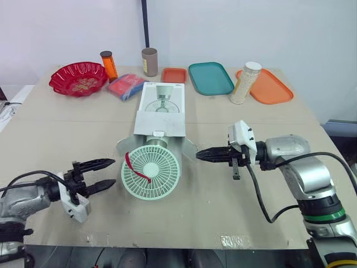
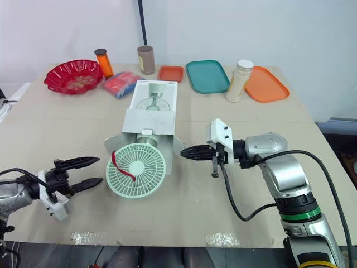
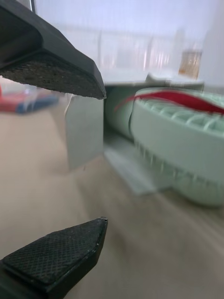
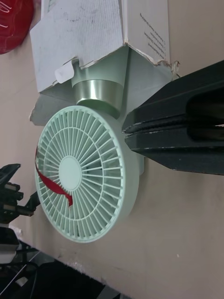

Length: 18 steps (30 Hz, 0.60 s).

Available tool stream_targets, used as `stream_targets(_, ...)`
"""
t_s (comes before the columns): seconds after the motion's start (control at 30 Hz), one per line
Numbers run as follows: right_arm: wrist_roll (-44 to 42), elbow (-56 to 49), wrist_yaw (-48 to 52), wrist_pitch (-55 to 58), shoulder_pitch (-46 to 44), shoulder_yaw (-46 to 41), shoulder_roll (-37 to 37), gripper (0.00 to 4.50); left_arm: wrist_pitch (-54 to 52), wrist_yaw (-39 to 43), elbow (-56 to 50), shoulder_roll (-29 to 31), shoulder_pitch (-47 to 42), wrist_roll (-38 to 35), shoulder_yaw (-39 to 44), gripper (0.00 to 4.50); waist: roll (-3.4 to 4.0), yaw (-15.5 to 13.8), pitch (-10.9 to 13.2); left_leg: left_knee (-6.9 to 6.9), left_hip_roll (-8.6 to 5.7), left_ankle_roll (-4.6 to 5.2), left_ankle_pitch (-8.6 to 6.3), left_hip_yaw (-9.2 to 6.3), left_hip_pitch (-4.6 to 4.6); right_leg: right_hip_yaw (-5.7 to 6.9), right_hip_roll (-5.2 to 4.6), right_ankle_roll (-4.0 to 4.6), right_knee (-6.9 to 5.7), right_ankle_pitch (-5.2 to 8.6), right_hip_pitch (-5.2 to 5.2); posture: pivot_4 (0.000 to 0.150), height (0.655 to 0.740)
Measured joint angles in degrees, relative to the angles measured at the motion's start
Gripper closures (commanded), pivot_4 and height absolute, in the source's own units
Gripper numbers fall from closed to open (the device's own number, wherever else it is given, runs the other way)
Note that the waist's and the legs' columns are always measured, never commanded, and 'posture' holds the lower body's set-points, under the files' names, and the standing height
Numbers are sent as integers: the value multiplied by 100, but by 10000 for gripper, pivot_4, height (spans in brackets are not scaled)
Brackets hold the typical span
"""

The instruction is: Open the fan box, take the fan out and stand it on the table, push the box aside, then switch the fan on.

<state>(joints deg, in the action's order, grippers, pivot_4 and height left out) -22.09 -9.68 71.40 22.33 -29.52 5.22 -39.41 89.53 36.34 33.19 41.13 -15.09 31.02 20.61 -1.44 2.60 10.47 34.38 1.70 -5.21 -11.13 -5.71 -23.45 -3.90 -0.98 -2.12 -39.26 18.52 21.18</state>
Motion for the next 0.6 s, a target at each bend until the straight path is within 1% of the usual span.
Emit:
stream_targets(0.03, 41, 0, -37, -20, 1, 61, 0, 45000, 135, -184, -24, -90, -111, 379, 87, 1762, -3, 2, -2, 0, 0, 1, 0, 0, 0, 0, 0, 0, 0, 0, 0, 1500, 7400)
stream_targets(0.07, 63, 1, -51, -33, 11, 86, 0, 45000, 186, -309, -14, -162, -163, 526, 151, 1762, -2, 1, -2, -1, 0, 1, -1, 1, 0, -1, -1, 0, 0, 0, 1, 1500, 7400)
stream_targets(0.1, 119, 1, -95, -44, 56, 108, -2, 45000, 205, -737, -38, -244, -211, 913, 201, 1762, -3, 16, -2, -1, 2, 4, -2, 1, 0, 0, 1, 0, 0, 0, 2, 1500, 7400)
stream_targets(0.17, 139, 1, -142, -46, 67, 108, -3, 45000, 214, -1011, -54, -243, -224, 1184, 204, 1762, -2, 22, -2, 0, 2, 5, -3, 3, 3, -1, 0, 1, -5, 0, 2, 1500, 7400)
stream_targets(0.2, 154, 1, -160, -50, 71, 108, -5, 45000, 229, -1238, -54, -244, -245, 1479, 206, 1762, -2, 17, -2, 2, 1, 6, -2, 2, 3, -1, 0, 0, -7, 0, 1, 1500, 7400)
stream_targets(0.23, 155, 1, -164, -50, 72, 108, -5, 45000, 230, -1291, -53, -244, -253, 1557, 206, 1762, -2, 14, -2, 3, 0, 6, -2, 2, 4, -1, 0, 0, -7, 0, 1, 1500, 7400)
stream_targets(0.27, 160, 0, -182, -50, 76, 109, -7, 45000, 248, -1595, -59, -251, -310, 2006, 212, 1762, -3, 11, -2, 5, -1, 7, -1, 2, 3, -1, -1, 0, -8, -1, 0, 1500, 7400)
stream_targets(0.33, 162, -1, -197, -50, 78, 109, -8, 45000, 245, -1994, -109, -291, -383, 2430, 214, 1762, -3, 8, -2, 7, -3, 7, -1, 2, 3, -1, -3, -2, -9, -2, -2, 1500, 7400)
stream_targets(0.37, 167, -2, -213, -50, 79, 109, -8, 45000, 186, -2486, -225, -326, -423, 2847, 176, 1762, -4, 6, -3, 7, -4, 7, -1, 1, 2, 0, -5, -3, -8, -2, -2, 1500, 7400)
stream_targets(0.4, 172, -2, -234, -50, 81, 110, -8, 45000, 141, -2739, -277, -325, -438, 3047, 143, 1762, -4, 6, -3, 6, -4, 7, -1, 1, 2, 0, -5, -3, -8, -2, -2, 1500, 7400)
stream_targets(0.47, 217, -3, -298, -49, 105, 114, -13, 45000, -153, -3652, -490, -262, -463, 3634, -129, 1762, -4, 5, -3, 6, -4, 8, -1, 0, 2, 1, -6, -3, -9, -2, -1, 1500, 7400)
stream_targets(0.5, 225, -4, -316, -49, 110, 117, -14, 45000, -443, -4318, -632, -132, -464, 4019, -421, 1762, -4, 5, -3, 6, -4, 8, -1, 0, 1, 2, -6, -3, -10, -2, -1, 1500, 7400)
stream_targets(0.57, 232, -5, -345, -48, 127, 117, -16, 45000, -891, -5336, -793, 158, -473, 4515, -908, 1762, -5, 14, -3, 6, -4, 8, -1, 2, 4, 2, -8, -3, -15, -2, 0, 1500, 7400)
stream_targets(0.6, 234, -6, -358, -47, 134, 117, -16, 45000, -985, -5540, -815, 240, -475, 4624, -1023, 1762, -5, 14, -3, 6, -4, 8, -1, 2, 5, 1, -8, -3, -15, -2, 1, 1500, 7400)
